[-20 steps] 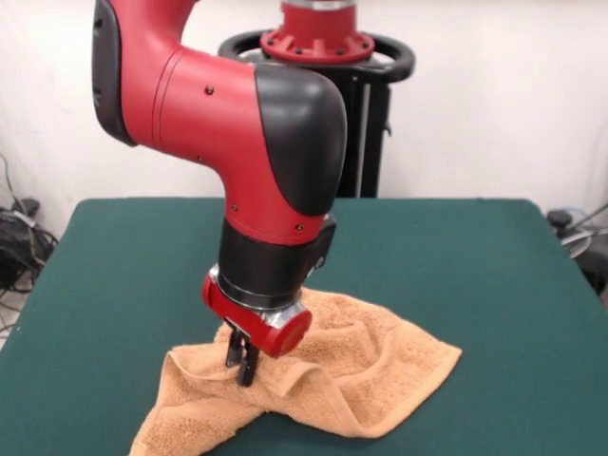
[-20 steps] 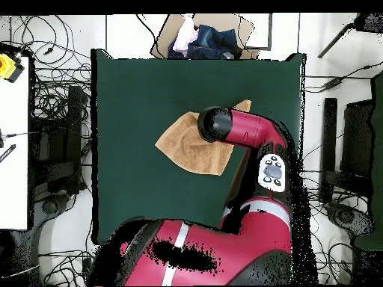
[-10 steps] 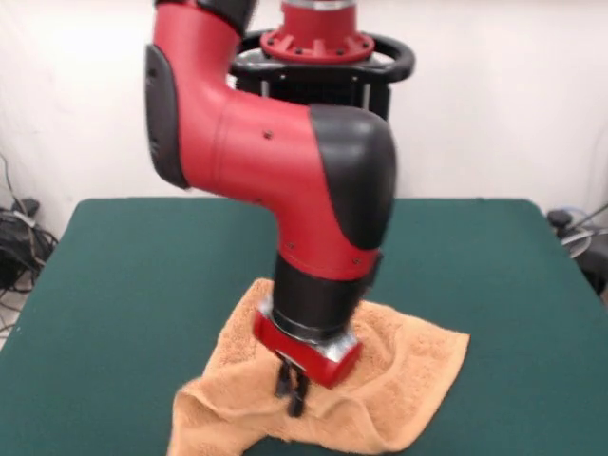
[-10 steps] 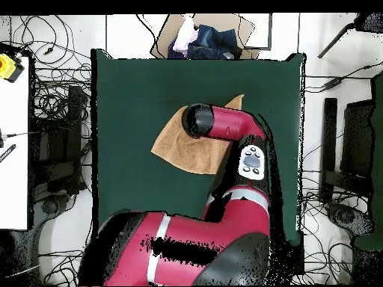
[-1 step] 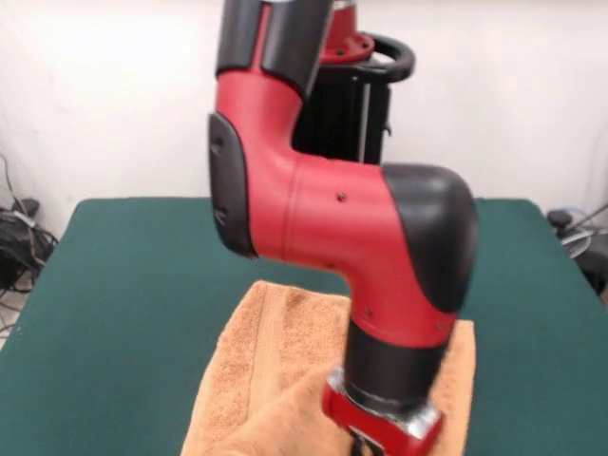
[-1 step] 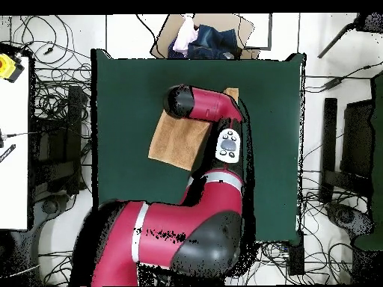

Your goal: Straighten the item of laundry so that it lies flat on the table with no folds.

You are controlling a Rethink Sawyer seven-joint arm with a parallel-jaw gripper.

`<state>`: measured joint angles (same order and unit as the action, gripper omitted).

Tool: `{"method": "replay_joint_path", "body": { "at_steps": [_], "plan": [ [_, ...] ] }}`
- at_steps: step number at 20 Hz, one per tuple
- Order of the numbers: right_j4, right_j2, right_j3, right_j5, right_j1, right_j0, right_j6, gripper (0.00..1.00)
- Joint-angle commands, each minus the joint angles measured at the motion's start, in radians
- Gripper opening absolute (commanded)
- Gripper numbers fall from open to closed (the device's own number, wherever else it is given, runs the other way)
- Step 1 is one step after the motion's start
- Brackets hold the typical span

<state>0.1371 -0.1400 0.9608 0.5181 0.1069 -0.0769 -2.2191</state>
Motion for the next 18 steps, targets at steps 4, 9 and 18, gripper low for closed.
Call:
{"method": "replay_joint_path", "body": {
  "at_steps": [4,9,18],
  "plan": [
    [0.120,0.071,-0.094,0.067,-0.131,0.043,-0.227,0.00],
    [0.130,0.083,-0.049,0.050,-0.115,0.021,-0.180,0.00],
    [0.113,0.022,0.029,-0.013,-0.103,0.027,-0.215,0.00]
  ]
}}
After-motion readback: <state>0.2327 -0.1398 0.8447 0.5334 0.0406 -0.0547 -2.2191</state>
